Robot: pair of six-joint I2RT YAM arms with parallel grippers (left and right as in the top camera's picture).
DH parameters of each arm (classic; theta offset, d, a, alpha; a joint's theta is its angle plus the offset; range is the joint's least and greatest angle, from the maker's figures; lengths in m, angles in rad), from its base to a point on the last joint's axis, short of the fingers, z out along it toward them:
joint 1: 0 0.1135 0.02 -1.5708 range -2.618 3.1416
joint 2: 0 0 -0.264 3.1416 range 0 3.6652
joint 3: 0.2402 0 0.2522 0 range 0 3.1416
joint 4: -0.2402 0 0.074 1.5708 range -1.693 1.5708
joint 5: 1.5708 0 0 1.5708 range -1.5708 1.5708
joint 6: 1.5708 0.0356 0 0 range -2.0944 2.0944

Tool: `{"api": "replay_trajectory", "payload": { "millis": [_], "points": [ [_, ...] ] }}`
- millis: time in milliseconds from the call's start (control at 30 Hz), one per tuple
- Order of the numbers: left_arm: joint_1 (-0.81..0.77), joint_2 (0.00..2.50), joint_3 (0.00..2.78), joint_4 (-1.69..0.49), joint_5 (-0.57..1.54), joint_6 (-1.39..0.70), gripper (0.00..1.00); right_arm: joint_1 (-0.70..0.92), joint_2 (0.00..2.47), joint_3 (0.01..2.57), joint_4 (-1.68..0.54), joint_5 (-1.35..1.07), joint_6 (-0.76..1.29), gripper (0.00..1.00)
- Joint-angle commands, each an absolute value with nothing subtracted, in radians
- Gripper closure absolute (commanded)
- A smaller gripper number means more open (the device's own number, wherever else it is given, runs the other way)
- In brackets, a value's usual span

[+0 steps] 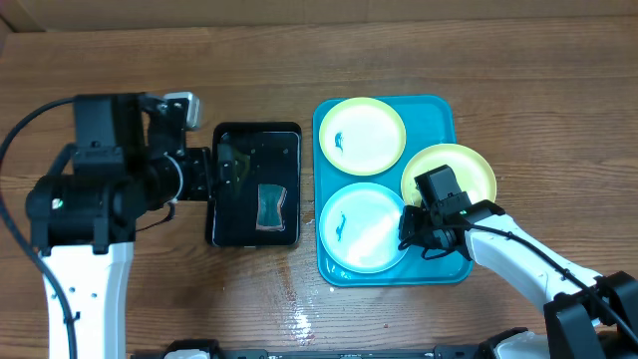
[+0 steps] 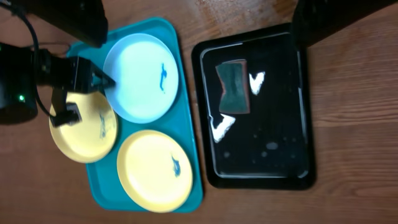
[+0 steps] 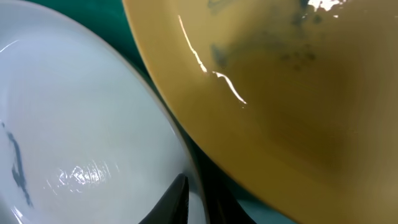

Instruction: Clean dirty plates on tray and stack at the side

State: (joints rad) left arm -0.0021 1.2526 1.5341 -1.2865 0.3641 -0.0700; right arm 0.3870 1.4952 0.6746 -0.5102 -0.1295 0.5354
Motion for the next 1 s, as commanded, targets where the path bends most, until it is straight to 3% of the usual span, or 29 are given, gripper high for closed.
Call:
{"api": "replay_trajectory", "payload": {
  "millis": [0,267,467,567,800,967],
  "points": [
    [-0.065,1.306,1.507,-1.284,0.368,-0.064,0.10,0.389,1.498,0.690,-0.506,-0.088,0.581,0.88],
    [-0.149,1.468,1.385,-1.268,0.091,-0.349,0.19,0.389,1.498,0.690,-0.522,-0.087,0.580,0.89],
    [-0.157,1.628,1.280,-1.067,0.253,-0.290,0.17,0.389,1.498,0.689,-0.524,-0.087,0.579,0.89],
    [-0.182,1.718,1.277,-0.997,0.323,-0.222,0.25,0.389,1.498,0.689,-0.524,-0.087,0.577,0.89],
    [-0.218,1.880,1.277,-1.000,0.254,-0.225,0.64,0.389,1.498,0.689,-0.524,-0.087,0.577,0.88],
    [-0.218,1.895,1.277,-1.025,0.146,-0.251,0.69,0.389,1.498,0.689,-0.524,-0.087,0.577,0.86]
  ]
}}
